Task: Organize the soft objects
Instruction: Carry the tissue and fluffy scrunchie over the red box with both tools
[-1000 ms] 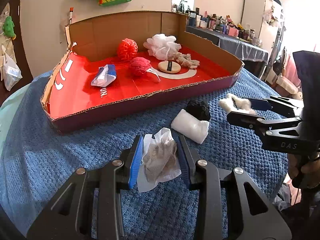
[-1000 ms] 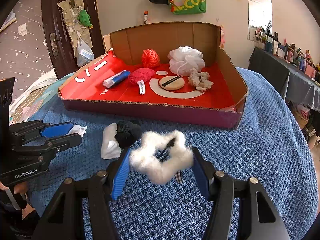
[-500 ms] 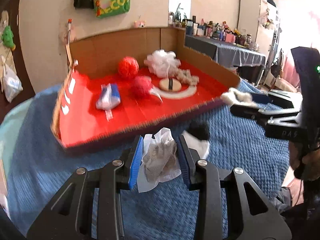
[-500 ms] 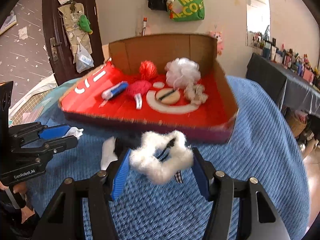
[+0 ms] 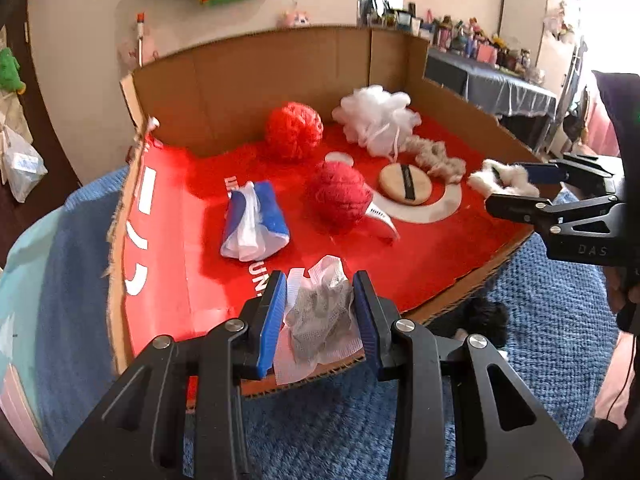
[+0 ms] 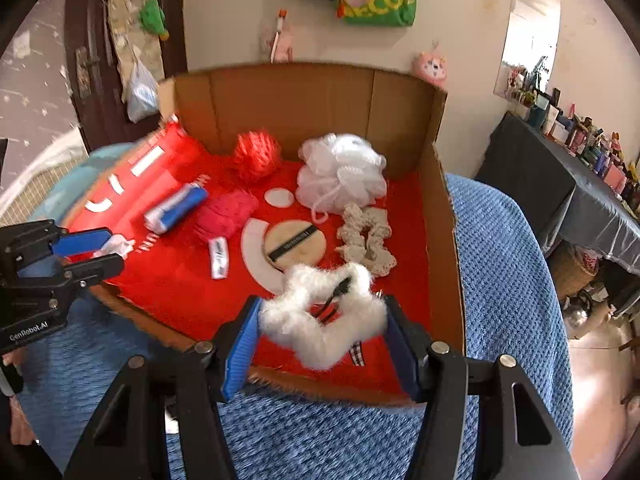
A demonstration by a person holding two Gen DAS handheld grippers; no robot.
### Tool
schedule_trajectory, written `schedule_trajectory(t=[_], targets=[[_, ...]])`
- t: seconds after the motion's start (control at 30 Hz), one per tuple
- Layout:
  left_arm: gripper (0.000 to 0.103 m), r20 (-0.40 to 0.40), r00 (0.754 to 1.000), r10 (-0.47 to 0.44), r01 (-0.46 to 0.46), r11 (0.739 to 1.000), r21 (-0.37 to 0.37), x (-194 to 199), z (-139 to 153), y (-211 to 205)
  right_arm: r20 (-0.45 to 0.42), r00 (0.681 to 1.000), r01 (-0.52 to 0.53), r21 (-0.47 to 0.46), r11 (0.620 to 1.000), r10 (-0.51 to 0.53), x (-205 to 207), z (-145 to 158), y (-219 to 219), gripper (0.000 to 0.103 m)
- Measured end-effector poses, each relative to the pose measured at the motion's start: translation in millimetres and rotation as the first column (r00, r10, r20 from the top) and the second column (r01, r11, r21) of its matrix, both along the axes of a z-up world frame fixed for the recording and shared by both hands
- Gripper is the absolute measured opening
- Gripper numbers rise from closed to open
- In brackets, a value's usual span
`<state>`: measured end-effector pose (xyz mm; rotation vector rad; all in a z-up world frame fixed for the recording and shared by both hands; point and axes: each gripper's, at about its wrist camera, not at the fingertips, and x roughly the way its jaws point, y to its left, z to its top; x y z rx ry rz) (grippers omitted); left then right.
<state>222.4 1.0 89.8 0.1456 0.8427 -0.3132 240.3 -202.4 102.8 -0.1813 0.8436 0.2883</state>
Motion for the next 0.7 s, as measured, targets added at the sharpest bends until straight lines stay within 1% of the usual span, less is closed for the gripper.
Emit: schedule_trajectory(t=[0.1,0.17,0.3,0.57,0.7], targets=[[0.033,-0.013,1.000,0.003,-0.003,1.000,0.025,8,-5,-1,-0.033,0.999,-0.009,-0.050,0.999,0.007,9,-9,4,0.062],[0.033,-0.025,1.000,0.004,-0.004,1.000,0.029,14,-8,0,-0.048,0.999,-0.015,-0.087,0.996,0.011,14,-14,8,0.062],[0.033,-0.056,0.998,0.004,-0.002,1.000,0.030,24,-13,1,-0.076,0.997,-0.016,-0.129,0.992,0.006,24,-20,11,0.062],[0.033,-0.074,0.997,0.007,-0.004,0.999,0.048,31,-21,1,-0.101,0.994,-0.043,-0.143,0.989,0.028,31,-16,16,0.062],[0.033,-0.073,0.997,0.009,-0.005,0.999,0.047,33,-22,2,-0.120,0.992,-0.068,-0.175,0.982,0.047,33,-17,24,0.062]])
